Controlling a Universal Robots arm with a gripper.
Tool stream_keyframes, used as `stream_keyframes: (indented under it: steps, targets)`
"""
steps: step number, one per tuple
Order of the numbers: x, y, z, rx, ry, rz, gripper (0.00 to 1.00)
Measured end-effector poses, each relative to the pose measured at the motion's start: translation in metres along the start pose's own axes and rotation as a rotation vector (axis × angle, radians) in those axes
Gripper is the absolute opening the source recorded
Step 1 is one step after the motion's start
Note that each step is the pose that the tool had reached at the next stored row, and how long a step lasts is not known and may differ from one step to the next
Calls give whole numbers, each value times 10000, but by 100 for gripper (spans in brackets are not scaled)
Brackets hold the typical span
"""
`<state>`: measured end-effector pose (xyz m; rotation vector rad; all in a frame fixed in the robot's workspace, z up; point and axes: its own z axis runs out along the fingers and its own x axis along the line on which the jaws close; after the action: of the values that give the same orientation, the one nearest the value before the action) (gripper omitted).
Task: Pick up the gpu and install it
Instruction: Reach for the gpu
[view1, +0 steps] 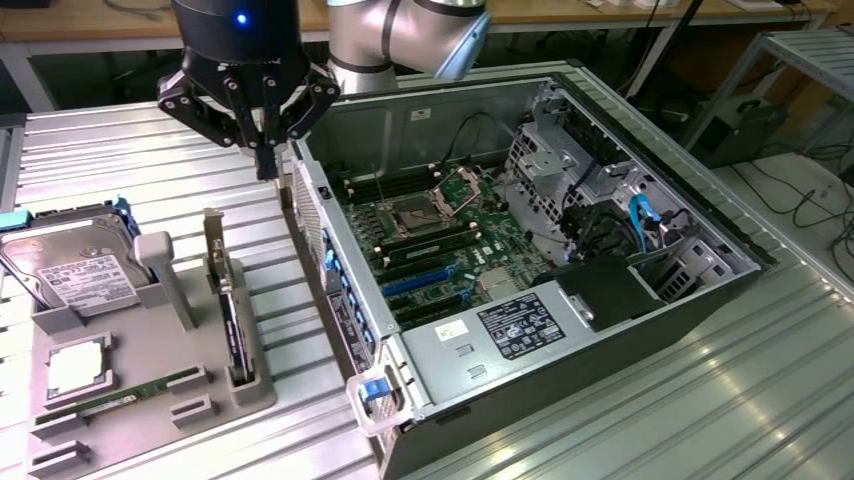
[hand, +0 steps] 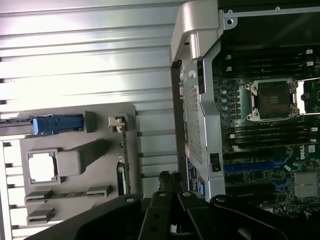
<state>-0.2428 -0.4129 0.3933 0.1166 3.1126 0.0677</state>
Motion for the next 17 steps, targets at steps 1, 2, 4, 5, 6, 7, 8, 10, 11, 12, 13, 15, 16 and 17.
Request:
stream_keyframes:
  steps: [1,2,4,5,6,7,8,10,11,12,13,15,16,17]
  targets:
    - [14,-5,-1,0,0,0,11]
    - [29,-10,-1,0,0,-1,11]
    - [57,-19,-2,0,0,-2,11]
    - [72,-24,-3,0,0,-2,11]
    - [87,-29,-3,0,0,-2,11]
    - [101,-34,-4,0,0,-2,11]
    - [128,-43,-5,1,1,-3,11]
    - [209,-89,-8,-6,0,-5,11]
    - [227,-102,-10,-7,0,-5,11]
    - [246,-116,-12,-8,2,-6,11]
    - [264,-129,-12,-12,2,-7,11]
    - [305,-153,-14,-19,2,-10,11]
    - [325,-161,-14,-22,2,-11,11]
    - [345,-169,-15,-23,2,-13,11]
